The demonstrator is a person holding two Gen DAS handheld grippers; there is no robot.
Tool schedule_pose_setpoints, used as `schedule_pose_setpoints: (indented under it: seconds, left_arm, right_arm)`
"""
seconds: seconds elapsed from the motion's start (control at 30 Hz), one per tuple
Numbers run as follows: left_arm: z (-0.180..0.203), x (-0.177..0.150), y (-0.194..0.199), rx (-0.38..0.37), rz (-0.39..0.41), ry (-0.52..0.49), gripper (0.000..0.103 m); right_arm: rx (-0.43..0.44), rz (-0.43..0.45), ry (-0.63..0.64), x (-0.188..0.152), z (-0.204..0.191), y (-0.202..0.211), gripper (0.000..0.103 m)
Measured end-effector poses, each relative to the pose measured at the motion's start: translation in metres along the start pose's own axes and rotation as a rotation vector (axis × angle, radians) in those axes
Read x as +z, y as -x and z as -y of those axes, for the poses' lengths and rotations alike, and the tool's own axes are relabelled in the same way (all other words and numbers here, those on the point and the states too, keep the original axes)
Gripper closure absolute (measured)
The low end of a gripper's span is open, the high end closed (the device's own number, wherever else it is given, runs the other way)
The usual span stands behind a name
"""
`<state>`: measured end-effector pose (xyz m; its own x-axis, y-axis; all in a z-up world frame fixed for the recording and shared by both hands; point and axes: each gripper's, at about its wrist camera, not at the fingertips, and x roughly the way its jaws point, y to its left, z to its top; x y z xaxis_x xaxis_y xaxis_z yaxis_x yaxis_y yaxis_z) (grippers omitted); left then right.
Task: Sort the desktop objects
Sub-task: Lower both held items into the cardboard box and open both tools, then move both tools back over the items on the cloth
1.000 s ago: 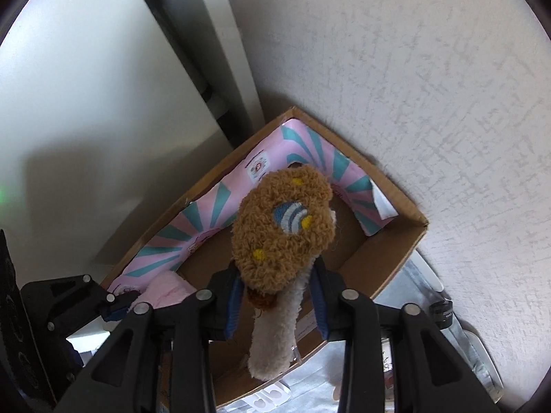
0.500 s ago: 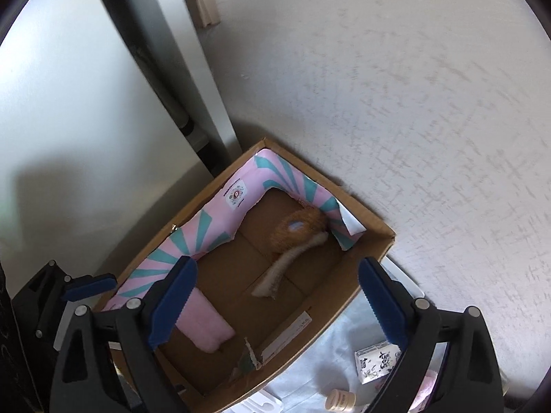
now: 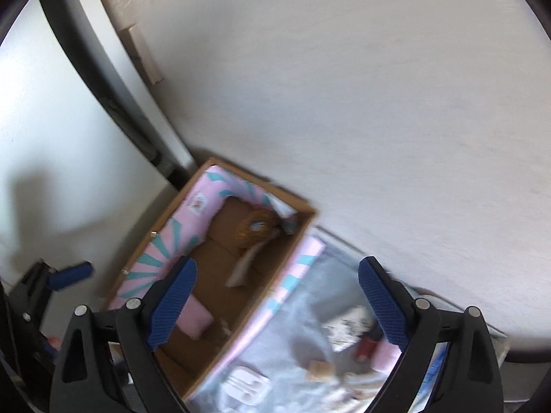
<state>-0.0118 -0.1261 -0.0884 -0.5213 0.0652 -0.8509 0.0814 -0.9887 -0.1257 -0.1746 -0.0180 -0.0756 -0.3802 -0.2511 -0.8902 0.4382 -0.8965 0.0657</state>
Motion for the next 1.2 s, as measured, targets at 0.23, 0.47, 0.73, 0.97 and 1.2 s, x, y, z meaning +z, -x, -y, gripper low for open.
schedule_pose_setpoints:
  seconds: [0.23, 0.47, 0.73, 0.97, 1.2]
  left_arm:
    - [0.020, 0.008, 0.016, -0.009, 0.064, -0.022, 0.000]
    - [0.048, 0.012, 0.026, -0.065, 0.090, -0.047, 0.000]
    - [0.079, 0.007, 0.029, -0.137, 0.095, -0.074, 0.000]
    - [0.109, -0.009, 0.018, -0.149, 0.064, -0.116, 0.000]
    - [0.133, -0.033, 0.001, -0.116, 0.021, -0.146, 0.000]
  right_arm:
    - [-0.070, -0.008, -0.022, -0.025, 0.026, 0.028, 0.009]
    - [-0.184, 0.030, -0.060, -0.054, 0.058, 0.061, 0.009]
    - [-0.228, 0.051, -0.178, -0.099, 0.112, 0.103, 0.009]
    - [-0.257, 0.050, -0.244, -0.133, 0.167, 0.127, 0.009]
    - [-0.247, 0.030, -0.289, -0.161, 0.215, 0.122, 0.009]
